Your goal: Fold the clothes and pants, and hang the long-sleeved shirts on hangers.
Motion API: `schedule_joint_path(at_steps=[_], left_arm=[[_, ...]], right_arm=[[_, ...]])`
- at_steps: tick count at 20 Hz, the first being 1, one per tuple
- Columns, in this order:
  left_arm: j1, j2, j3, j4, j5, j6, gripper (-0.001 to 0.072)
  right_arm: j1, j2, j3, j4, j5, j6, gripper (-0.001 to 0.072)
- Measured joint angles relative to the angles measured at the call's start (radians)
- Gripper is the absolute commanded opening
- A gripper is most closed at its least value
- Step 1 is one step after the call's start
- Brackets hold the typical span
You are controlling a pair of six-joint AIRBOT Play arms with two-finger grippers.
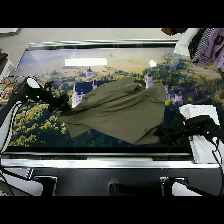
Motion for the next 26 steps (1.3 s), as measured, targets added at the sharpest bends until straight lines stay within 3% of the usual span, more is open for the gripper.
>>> schedule_joint_path(at_steps=[4, 10, 15, 21, 26], left_arm=[[0.000, 0.000, 0.000, 0.000, 0.002, -0.002, 0.0019], [0.012, 0.022, 0.014, -0.002, -0.008, -0.002, 0.0018], [0.076, 0.150, 0.132, -0.009, -0.044, -0.001, 0.0018], [0.190, 0.480, 0.302, -0.011, -0.060, -0.045, 0.0019], [0.289, 0.788, 0.345, 0.038, -0.058, -0.154, 0.0018]], right_arm=[[0.066, -0.001, -0.006, 0.021, 0.061, -0.017, 0.0032], [0.172, 0.055, 0.074, 0.053, 0.049, -0.026, 0.0030], [0.168, 0.173, 0.504, 0.047, -0.003, 0.016, 0.0030], [0.167, 0.284, 1.115, -0.027, -0.016, 0.122, 0.0030], [0.167, 0.425, 1.327, -0.082, 0.057, 0.204, 0.0030]])
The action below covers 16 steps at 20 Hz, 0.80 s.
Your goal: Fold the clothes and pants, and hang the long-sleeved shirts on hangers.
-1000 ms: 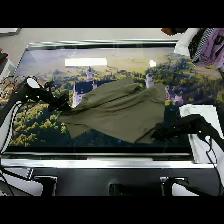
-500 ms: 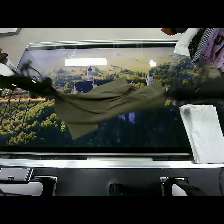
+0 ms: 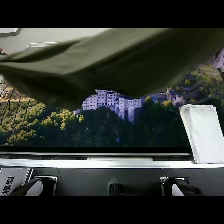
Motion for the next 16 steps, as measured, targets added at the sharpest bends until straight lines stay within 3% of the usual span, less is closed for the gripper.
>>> schedule_joint_path(at_steps=[4, 8, 12, 16], left_arm=[[0.037, 0.150, 0.006, 0.114, 0.003, -0.107, 0.0018], [0.037, 0.161, -0.027, 0.168, 0.007, -0.127, 0.0018], [-0.048, 0.025, -0.143, 0.156, 0.013, -0.085, 0.0018], [-0.171, -0.235, -0.270, 0.144, 0.087, -0.067, 0.0018]], right_arm=[[0.000, 0.054, 0.035, -0.034, 0.057, 0.090, 0.0030], [0.000, -0.021, 0.019, -0.044, -0.015, 0.184, 0.0031], [0.007, -0.211, -0.090, -0.017, -0.138, 0.219, 0.0032], [0.067, -0.496, -0.190, -0.013, -0.108, 0.199, 0.0032]])
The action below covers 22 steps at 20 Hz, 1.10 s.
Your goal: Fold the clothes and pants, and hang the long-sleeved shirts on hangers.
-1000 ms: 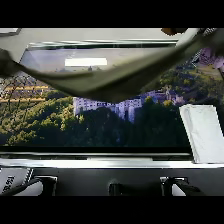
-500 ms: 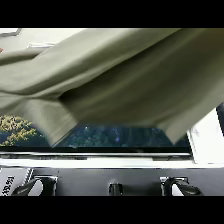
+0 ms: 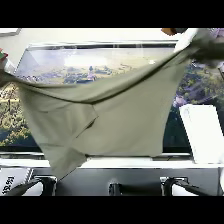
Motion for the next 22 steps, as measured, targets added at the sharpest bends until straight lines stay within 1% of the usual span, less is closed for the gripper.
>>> schedule_joint_path(at_steps=[5, 8, 9, 10, 11, 12, 13, 15, 17, 19, 22], left_arm=[[-0.067, -0.350, -0.050, -0.029, 0.153, 0.007, 0.0019], [-0.078, -0.483, -0.058, -0.056, 0.211, 0.009, 0.0021], [-0.079, -0.509, -0.059, -0.062, 0.220, 0.010, 0.0024], [-0.079, -0.528, -0.060, -0.064, 0.227, 0.013, 0.0071], [-0.076, -0.541, -0.060, -0.069, 0.235, 0.016, 0.0151], [-0.070, -0.547, -0.058, -0.070, 0.234, 0.018, 0.0196], [-0.061, -0.549, -0.053, -0.068, 0.227, 0.019, 0.0196], [-0.034, -0.536, -0.034, -0.050, 0.185, 0.046, 0.0196], [0.001, -0.506, -0.020, -0.013, 0.116, 0.103, 0.0196], [0.048, -0.462, -0.022, 0.019, 0.036, 0.155, 0.0197], [0.126, -0.362, -0.098, 0.022, -0.029, 0.205, 0.0199]], right_arm=[[0.059, -0.325, -0.031, 0.025, 0.191, -0.007, 0.0032], [0.071, -0.447, -0.035, 0.068, 0.293, -0.002, 0.0043], [0.073, -0.472, -0.035, 0.077, 0.319, 0.000, 0.0126], [0.074, -0.494, -0.036, 0.083, 0.336, 0.000, 0.0241], [0.073, -0.507, -0.037, 0.086, 0.343, 0.000, 0.0343], [0.069, -0.512, -0.037, 0.091, 0.342, -0.001, 0.0431], [0.058, -0.509, -0.037, 0.096, 0.330, -0.006, 0.0506], [0.016, -0.481, -0.037, 0.088, 0.268, -0.038, 0.0512], [-0.047, -0.426, -0.037, 0.062, 0.167, -0.089, 0.0511], [-0.127, -0.358, -0.041, 0.012, 0.044, -0.157, 0.0510], [-0.240, -0.243, -0.123, -0.033, -0.103, -0.269, 0.0512]])
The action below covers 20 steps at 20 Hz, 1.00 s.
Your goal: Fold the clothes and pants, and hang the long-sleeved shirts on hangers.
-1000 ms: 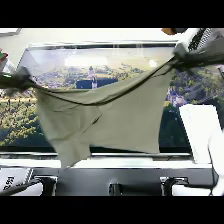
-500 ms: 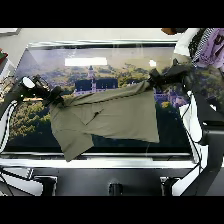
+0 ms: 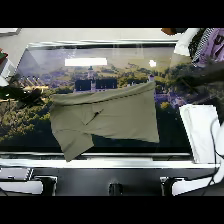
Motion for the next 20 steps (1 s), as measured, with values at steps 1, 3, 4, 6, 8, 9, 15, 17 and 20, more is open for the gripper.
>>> schedule_joint_path(at_steps=[1, 3, 4, 6, 8, 9, 15, 17, 20], left_arm=[[0.021, 0.038, -0.043, -0.003, -0.014, 0.011, 0.0199], [0.059, 0.123, -0.157, -0.004, -0.021, 0.029, 0.0198], [0.072, 0.168, -0.220, -0.008, -0.021, 0.042, 0.0198], [0.089, 0.246, -0.335, -0.011, -0.020, 0.060, 0.0197], [0.097, 0.304, -0.422, -0.011, -0.013, 0.074, 0.0196], [0.099, 0.323, -0.451, -0.013, -0.012, 0.079, 0.0195], [0.105, 0.368, -0.521, -0.013, 0.008, 0.090, 0.0195], [0.105, 0.372, -0.526, -0.013, 0.013, 0.092, 0.0195], [0.105, 0.374, -0.529, -0.013, 0.024, 0.092, 0.0196]], right_arm=[[-0.034, 0.041, -0.057, 0.002, -0.030, -0.034, 0.0510], [-0.095, 0.126, -0.222, 0.035, -0.066, -0.109, 0.0491], [-0.114, 0.166, -0.322, 0.055, -0.081, -0.145, 0.0493], [-0.137, 0.224, -0.503, 0.079, -0.087, -0.198, 0.0492], [-0.150, 0.262, -0.677, 0.097, -0.082, -0.249, 0.0491], [-0.153, 0.272, -0.745, 0.104, -0.075, -0.274, 0.0491], [-0.161, 0.295, -0.995, 0.154, 0.026, -0.394, 0.0489], [-0.162, 0.297, -1.024, 0.173, 0.056, -0.416, 0.0489], [-0.162, 0.298, -1.047, 0.196, 0.084, -0.437, 0.0490]])
